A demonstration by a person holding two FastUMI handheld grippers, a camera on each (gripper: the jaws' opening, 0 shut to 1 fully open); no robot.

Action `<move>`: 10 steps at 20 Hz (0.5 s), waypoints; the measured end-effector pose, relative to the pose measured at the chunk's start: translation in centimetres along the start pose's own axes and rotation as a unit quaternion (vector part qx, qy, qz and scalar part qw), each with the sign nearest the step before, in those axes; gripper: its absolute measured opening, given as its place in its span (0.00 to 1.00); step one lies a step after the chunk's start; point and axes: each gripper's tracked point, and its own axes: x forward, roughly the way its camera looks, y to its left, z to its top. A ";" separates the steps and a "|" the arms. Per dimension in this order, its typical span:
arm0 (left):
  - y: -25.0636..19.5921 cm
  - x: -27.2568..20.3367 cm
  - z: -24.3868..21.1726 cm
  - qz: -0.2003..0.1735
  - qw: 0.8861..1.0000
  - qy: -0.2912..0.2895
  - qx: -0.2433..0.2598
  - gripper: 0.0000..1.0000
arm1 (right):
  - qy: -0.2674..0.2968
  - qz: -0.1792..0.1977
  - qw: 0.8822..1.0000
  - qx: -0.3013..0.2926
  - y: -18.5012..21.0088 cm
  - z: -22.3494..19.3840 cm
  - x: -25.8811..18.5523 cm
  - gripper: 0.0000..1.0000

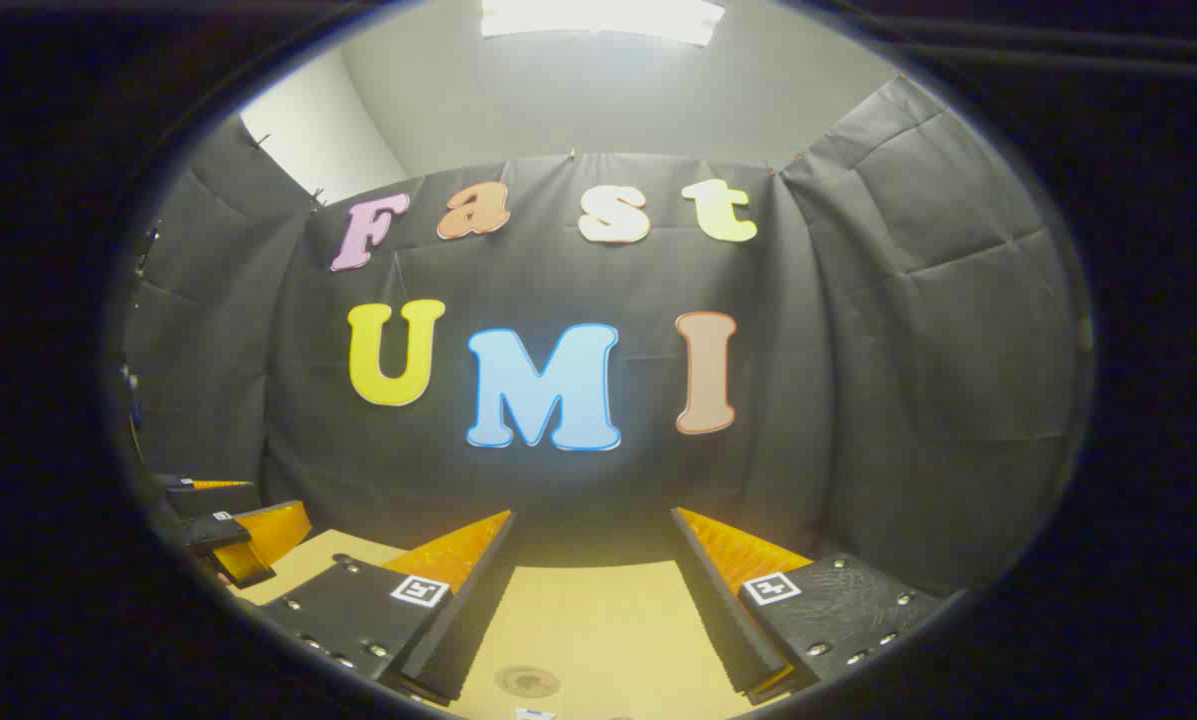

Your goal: Put the toothbrush and toothpaste on the desktop into the cup, then pick up the cup and place it on the coaster on the desktop.

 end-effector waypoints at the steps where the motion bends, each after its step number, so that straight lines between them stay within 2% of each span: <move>1: 0.0 -0.1 -0.3 0.002 1.000 0.006 -0.001 1.00 | 0.002 0.009 1.000 0.003 0.4 -0.3 0.2 0.91; 4: 0.5 -0.2 -1.4 0.008 1.000 0.022 -0.009 1.00 | 0.022 0.033 0.999 0.013 1.7 -1.5 0.9 0.91; 5: 0.4 -0.2 -1.4 0.008 1.000 0.023 -0.011 1.00 | 0.027 0.036 0.999 0.018 1.9 -1.7 1.0 0.91; 6: 0.4 -0.1 -1.1 0.008 1.000 0.020 -0.010 0.95 | 0.028 0.035 0.999 0.022 2.0 -1.8 1.2 0.91; 7: 0.2 0.2 -0.9 0.007 1.000 0.019 -0.008 1.00 | 0.030 0.036 0.999 0.025 2.1 -1.8 1.2 0.91; 10: -0.2 0.9 -0.3 0.005 1.000 0.012 -0.007 0.95 | 0.034 0.039 0.998 0.022 2.2 -2.0 1.5 0.91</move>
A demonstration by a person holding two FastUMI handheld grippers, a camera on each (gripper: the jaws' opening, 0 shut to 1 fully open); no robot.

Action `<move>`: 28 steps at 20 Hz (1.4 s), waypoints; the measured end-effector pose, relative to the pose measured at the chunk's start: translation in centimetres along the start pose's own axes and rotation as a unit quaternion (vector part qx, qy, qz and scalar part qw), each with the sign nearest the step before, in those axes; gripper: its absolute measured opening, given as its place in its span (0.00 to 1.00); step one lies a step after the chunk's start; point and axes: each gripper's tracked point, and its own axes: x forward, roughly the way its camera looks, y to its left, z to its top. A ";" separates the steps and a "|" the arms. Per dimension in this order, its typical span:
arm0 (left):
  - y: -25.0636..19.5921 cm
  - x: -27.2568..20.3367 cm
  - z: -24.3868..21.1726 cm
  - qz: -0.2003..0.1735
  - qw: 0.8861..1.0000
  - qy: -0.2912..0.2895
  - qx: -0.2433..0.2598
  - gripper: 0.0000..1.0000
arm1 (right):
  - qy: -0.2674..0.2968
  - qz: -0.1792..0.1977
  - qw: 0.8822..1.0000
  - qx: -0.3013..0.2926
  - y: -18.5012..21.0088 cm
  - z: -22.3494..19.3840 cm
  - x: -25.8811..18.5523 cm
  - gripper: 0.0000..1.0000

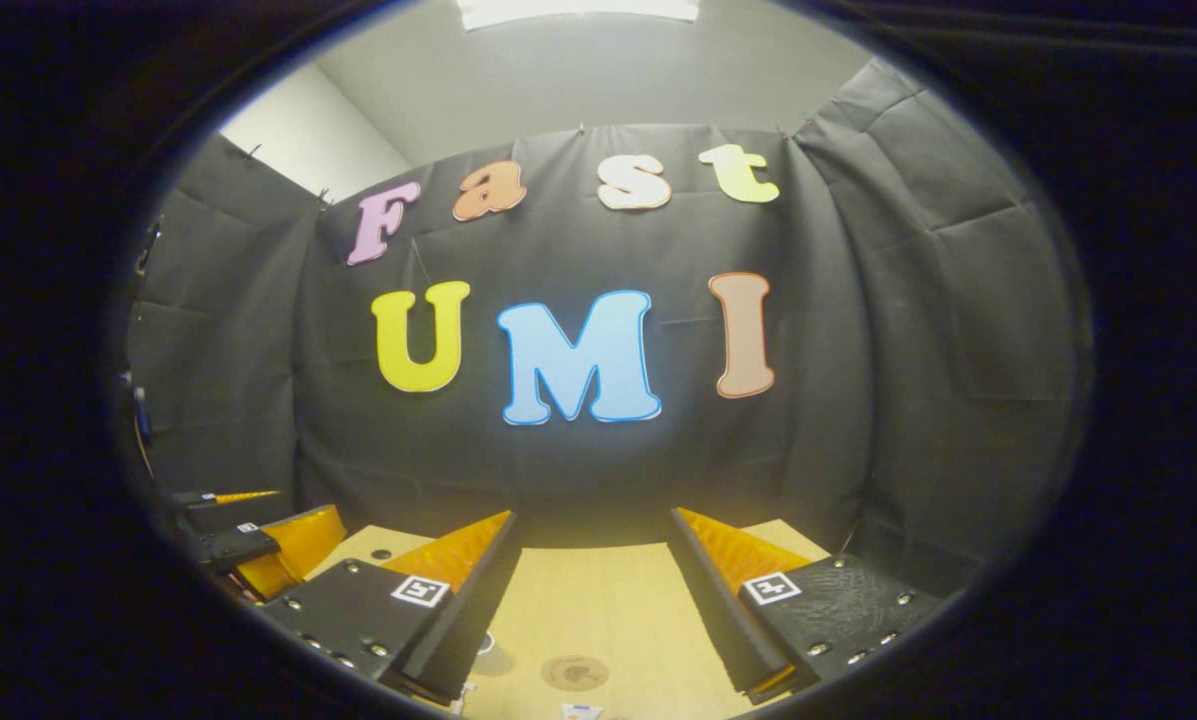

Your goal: Put the toothbrush and toothpaste on the desktop into the cup, then pick up the cup and place it on the coaster on the desktop.

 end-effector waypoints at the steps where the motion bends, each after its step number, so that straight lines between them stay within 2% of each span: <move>1: -0.2 -0.1 -0.2 -0.002 1.000 0.001 0.001 1.00 | 0.001 0.002 1.000 -0.001 0.1 -0.2 0.1 0.91; 2: -0.3 -0.1 -0.4 -0.004 1.000 0.002 0.002 0.95 | 0.003 0.005 1.000 -0.001 0.3 -0.3 0.3 0.91; 4: -0.7 0.1 -0.9 -0.005 1.000 0.007 0.001 0.95 | 0.015 0.012 1.000 -0.002 0.6 -1.1 0.5 0.91; 5: -0.7 0.1 -1.3 -0.004 1.000 0.011 0.000 1.00 | 0.022 0.014 1.000 -0.002 0.6 -1.7 0.4 0.91; 6: -0.7 0.2 -1.6 -0.003 1.000 0.013 -0.001 1.00 | 0.027 0.014 1.000 -0.001 0.5 -2.0 0.4 0.91; 7: -0.9 0.2 -1.7 -0.003 1.000 0.014 -0.002 0.95 | 0.030 0.014 0.999 0.000 0.4 -2.1 0.5 0.91; 8: -1.2 0.3 -1.8 -0.003 1.000 0.017 -0.002 1.00 | 0.034 0.015 0.999 0.002 0.3 -2.3 0.4 0.91; 9: -1.5 0.3 -2.0 -0.005 1.000 0.018 -0.002 0.95 | 0.035 0.015 0.999 0.004 0.1 -2.4 0.5 0.91; 14: -2.5 0.7 -2.6 -0.007 1.000 0.027 0.002 1.00 | 0.051 0.018 0.998 0.011 -0.4 -3.3 0.7 0.91; 19: -2.5 1.4 -5.5 -0.006 0.997 0.071 -0.004 1.00 | 0.111 0.020 0.993 0.013 -0.4 -6.7 1.3 0.93; 20: -2.4 1.5 -6.4 -0.005 0.997 0.081 -0.005 0.95 | 0.126 0.022 0.992 0.014 -0.2 -7.5 1.2 0.92; 21: -2.2 1.5 -7.2 -0.004 0.996 0.091 -0.006 0.95 | 0.143 0.023 0.989 0.014 -0.1 -8.4 1.3 0.92; 22: -2.0 1.4 -8.3 -0.004 0.995 0.102 -0.007 1.00 | 0.161 0.025 0.987 0.015 0.1 -9.5 1.4 0.93; 23: -1.9 1.2 -9.5 -0.002 0.993 0.115 -0.006 1.00 | 0.179 0.025 0.983 0.015 0.2 -10.5 1.4 0.93; 24: -1.8 1.1 -11.0 0.000 0.991 0.131 -0.005 0.96 | 0.202 0.025 0.979 0.015 0.4 -11.9 1.2 0.93; 25: -1.7 1.1 -12.4 0.000 0.989 0.147 -0.007 1.00 | 0.223 0.025 0.974 0.017 0.4 -13.1 1.1 0.93; 28: -1.3 0.1 -17.3 0.001 0.980 0.199 -0.015 0.96 | 0.287 0.024 0.957 0.021 0.6 -17.8 0.2 0.93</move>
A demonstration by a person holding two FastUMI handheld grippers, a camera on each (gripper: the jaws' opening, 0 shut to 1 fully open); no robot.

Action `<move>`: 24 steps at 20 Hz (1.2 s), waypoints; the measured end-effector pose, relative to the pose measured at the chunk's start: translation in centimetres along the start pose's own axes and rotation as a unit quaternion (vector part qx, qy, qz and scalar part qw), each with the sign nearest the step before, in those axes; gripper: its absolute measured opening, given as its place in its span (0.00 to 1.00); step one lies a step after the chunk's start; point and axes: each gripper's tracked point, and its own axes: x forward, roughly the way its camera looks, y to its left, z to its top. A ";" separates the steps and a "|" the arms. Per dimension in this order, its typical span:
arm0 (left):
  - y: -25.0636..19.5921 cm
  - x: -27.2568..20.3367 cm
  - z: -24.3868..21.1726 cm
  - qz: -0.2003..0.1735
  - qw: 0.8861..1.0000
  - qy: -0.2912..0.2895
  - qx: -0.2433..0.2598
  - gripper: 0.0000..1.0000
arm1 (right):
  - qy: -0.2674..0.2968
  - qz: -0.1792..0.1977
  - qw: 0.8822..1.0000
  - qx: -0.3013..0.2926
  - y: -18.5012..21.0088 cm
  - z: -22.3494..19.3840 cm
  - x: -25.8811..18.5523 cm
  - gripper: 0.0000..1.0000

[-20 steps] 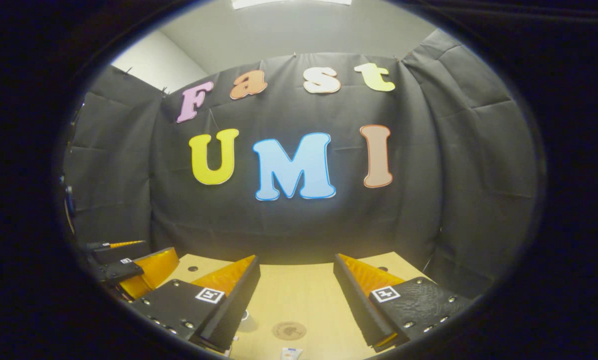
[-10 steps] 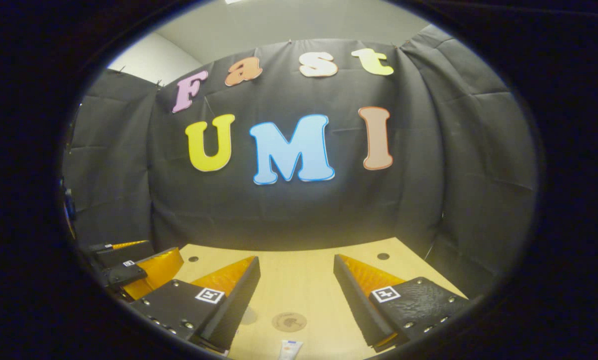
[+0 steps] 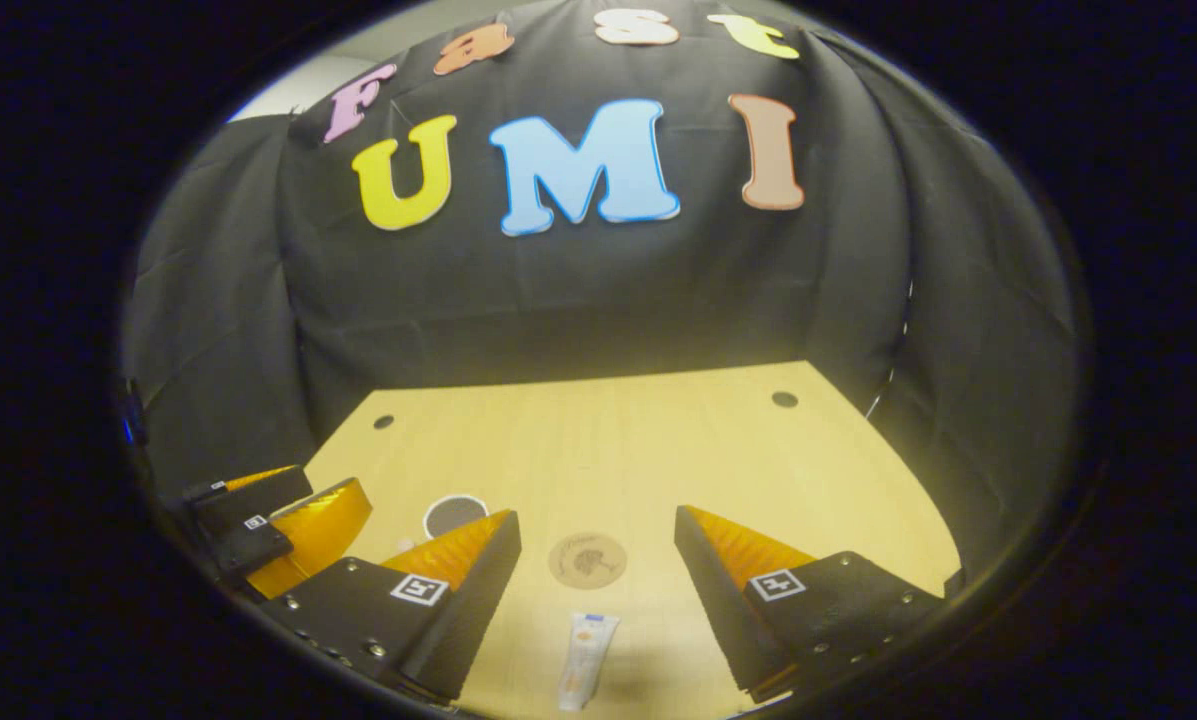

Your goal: Put the toothbrush and toothpaste on the desktop into the cup, then pick up the cup and place it on the coaster on the desktop.

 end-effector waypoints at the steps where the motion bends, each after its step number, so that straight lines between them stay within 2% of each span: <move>1: 0.1 0.4 -1.5 0.000 1.000 0.019 -0.002 0.96 | 0.027 -0.001 1.000 0.002 0.2 -1.5 0.5 0.94; 2: 0.4 1.0 -3.3 -0.001 0.999 0.040 -0.004 0.96 | 0.051 -0.001 0.999 0.003 0.2 -3.0 1.0 0.94; 3: 0.5 1.4 -4.9 -0.003 0.998 0.061 -0.006 1.00 | 0.072 -0.001 0.997 0.005 0.1 -4.3 1.4 0.93; 4: 0.5 1.9 -6.7 -0.004 0.997 0.083 -0.009 0.96 | 0.096 -0.001 0.995 0.006 0.3 -5.6 1.6 0.94; 5: 0.5 2.0 -8.5 -0.005 0.994 0.105 -0.012 1.00 | 0.117 0.000 0.993 0.006 0.3 -7.2 1.9 0.94; 9: 0.7 1.9 -14.4 -0.008 0.983 0.182 -0.022 1.00 | 0.197 0.002 0.980 0.019 0.6 -12.4 2.4 0.94; 10: 0.7 2.2 -16.1 -0.009 0.980 0.200 -0.023 0.96 | 0.214 0.001 0.977 0.020 0.5 -13.6 2.5 0.94; 11: 0.8 2.1 -17.6 -0.008 0.975 0.219 -0.022 1.00 | 0.231 -0.002 0.973 0.022 0.4 -14.7 2.6 0.94; 12: 0.7 2.0 -18.9 -0.010 0.970 0.241 -0.021 0.96 | 0.247 -0.004 0.969 0.025 0.4 -15.8 2.6 0.94; 13: 0.6 1.6 -20.1 -0.012 0.964 0.263 -0.021 1.00 | 0.264 -0.008 0.964 0.030 0.3 -16.9 2.6 0.94; 14: 0.6 1.5 -21.2 -0.013 0.959 0.282 -0.020 0.98 | 0.279 -0.011 0.960 0.032 0.3 -17.8 2.7 0.94; 19: 0.9 1.0 -23.8 -0.008 0.942 0.335 -0.012 1.00 | 0.324 -0.022 0.945 0.036 0.1 -20.7 2.9 0.94; 24: 1.2 0.7 -25.3 0.006 0.932 0.362 -0.021 0.95 | 0.351 -0.024 0.935 0.036 0.2 -22.4 2.9 0.94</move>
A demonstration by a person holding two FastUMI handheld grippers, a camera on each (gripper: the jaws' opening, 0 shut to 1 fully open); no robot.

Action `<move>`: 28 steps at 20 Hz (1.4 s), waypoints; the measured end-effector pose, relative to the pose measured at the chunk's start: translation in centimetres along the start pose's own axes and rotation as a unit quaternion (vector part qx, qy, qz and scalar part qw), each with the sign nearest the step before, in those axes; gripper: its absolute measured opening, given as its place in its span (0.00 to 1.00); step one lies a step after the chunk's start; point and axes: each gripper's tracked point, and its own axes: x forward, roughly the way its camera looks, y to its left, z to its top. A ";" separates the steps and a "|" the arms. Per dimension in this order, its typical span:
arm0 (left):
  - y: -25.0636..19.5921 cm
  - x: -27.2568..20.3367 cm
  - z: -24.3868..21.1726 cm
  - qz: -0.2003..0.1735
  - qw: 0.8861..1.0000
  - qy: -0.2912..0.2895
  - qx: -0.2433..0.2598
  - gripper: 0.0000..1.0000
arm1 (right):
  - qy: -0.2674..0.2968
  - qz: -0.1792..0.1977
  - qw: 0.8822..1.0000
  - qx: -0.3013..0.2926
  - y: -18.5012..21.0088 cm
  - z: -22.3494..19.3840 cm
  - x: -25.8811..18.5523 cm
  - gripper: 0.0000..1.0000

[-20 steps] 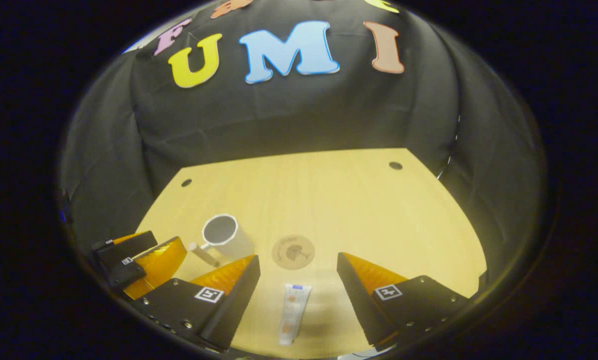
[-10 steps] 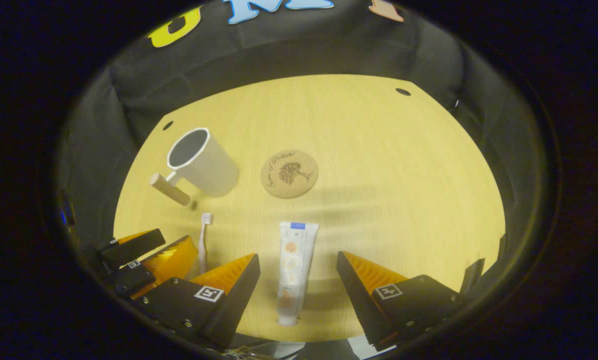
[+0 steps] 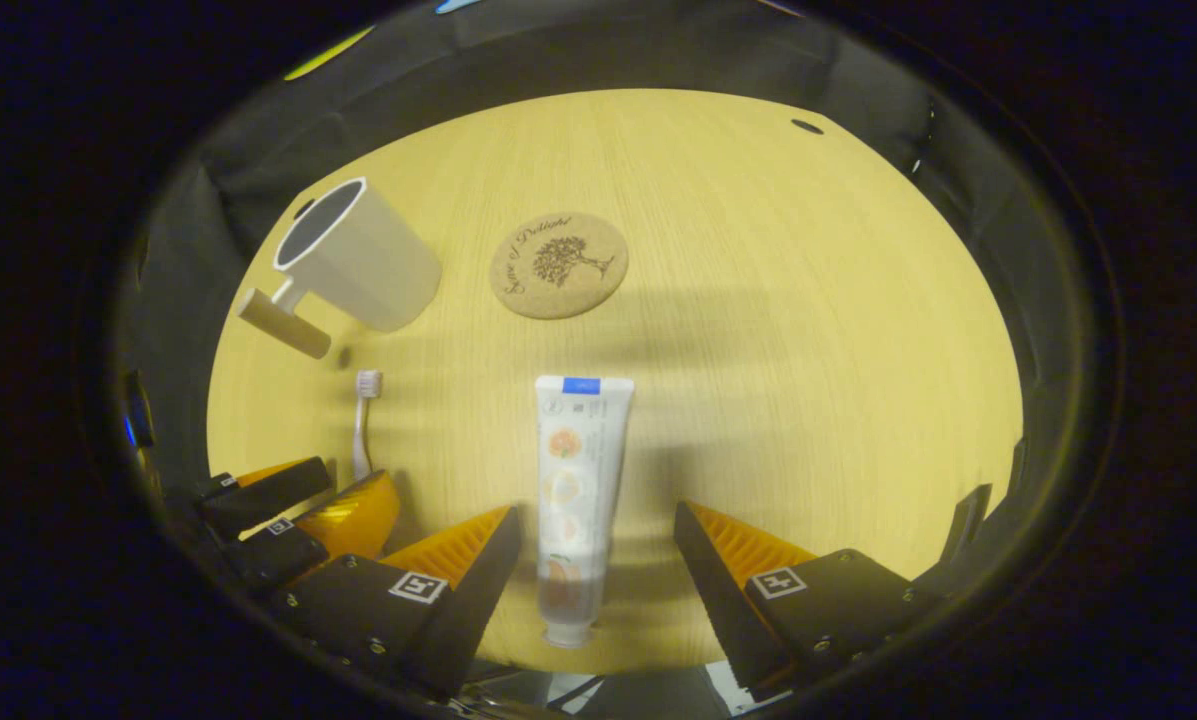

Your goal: Put the toothbrush and toothpaste on the desktop into the cup, then pick up the cup and place it on the coaster on the desktop.

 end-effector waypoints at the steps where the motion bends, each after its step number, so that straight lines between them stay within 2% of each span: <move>1: 0.2 -0.1 0.1 0.007 1.000 0.001 0.003 0.93 | 0.002 -0.008 1.000 -0.006 -0.3 -0.2 0.1 0.94; 3: 0.4 0.2 0.1 0.011 1.000 0.002 0.011 1.00 | 0.004 -0.013 1.000 -0.012 -0.2 -0.1 0.2 0.93; 4: 0.8 0.2 -0.1 0.021 1.000 0.008 0.018 1.00 | 0.014 -0.019 1.000 -0.009 -0.3 -0.3 0.3 0.92; 6: 0.8 0.2 -0.1 0.024 0.999 0.016 0.035 0.84 | 0.038 -0.035 0.999 -0.015 -0.4 -0.7 0.4 0.94; 7: 0.8 -0.1 -0.1 0.025 0.999 0.016 0.034 0.92 | 0.042 -0.038 0.998 -0.018 -0.2 -0.7 0.7 0.95; 8: 0.8 0.1 -0.1 0.026 0.999 0.018 0.029 0.88 | 0.049 -0.039 0.998 -0.019 0.1 -0.6 0.6 0.95; 10: 1.0 0.1 0.2 0.030 0.999 0.015 0.019 0.99 | 0.061 -0.042 0.997 -0.015 0.1 -0.6 0.5 0.95; 12: 1.2 0.4 0.6 0.028 0.999 0.001 0.017 0.83 | 0.066 -0.045 0.997 -0.004 -0.1 -0.5 0.5 0.94; 13: 1.4 0.7 0.9 0.029 0.999 -0.004 0.013 0.58 | 0.071 -0.046 0.996 0.000 -0.1 -0.6 0.5 0.89; 14: 1.3 0.7 0.8 0.028 1.000 -0.005 0.007 0.44 | 0.069 -0.045 0.997 -0.001 -0.2 -0.5 0.5 0.77; 15: 1.1 0.7 0.9 0.028 1.000 -0.003 0.008 0.34 | 0.070 -0.044 0.997 0.003 -0.4 -0.4 0.5 0.70; 16: 1.1 0.4 0.9 0.025 1.000 0.003 0.012 0.25 | 0.086 -0.044 0.995 -0.002 -0.5 -1.1 0.1 0.47; 17: 1.1 -0.5 1.3 0.030 0.999 -0.006 0.014 0.25 | 0.082 -0.042 0.996 0.000 -0.5 -1.0 -0.4 0.47; 18: 1.0 -0.2 1.1 0.031 0.999 -0.002 0.010 0.11 | 0.082 -0.040 0.996 -0.007 -0.6 -1.1 0.2 0.33; 19: 1.1 -0.4 1.7 0.030 0.999 -0.007 0.010 0.11 | 0.071 -0.038 0.997 -0.006 -0.8 -0.8 0.4 0.33; 20: 1.1 0.1 1.2 0.030 1.000 -0.004 0.008 0.07 | 0.074 -0.036 0.997 -0.005 -0.6 -1.0 -0.1 0.21; 21: 1.0 0.2 1.2 0.028 1.000 -0.004 0.009 0.07 | 0.066 -0.031 0.997 0.002 -0.5 -0.8 -0.1 0.21; 22: 1.1 0.0 1.2 0.026 1.000 -0.011 0.004 0.07 | 0.065 -0.026 0.997 0.009 -0.5 -0.8 -0.1 0.11; 28: 1.4 -1.7 1.2 -0.003 0.999 -0.023 -0.040 0.07 | 0.060 0.001 0.997 0.045 -0.5 -1.0 -0.1 0.12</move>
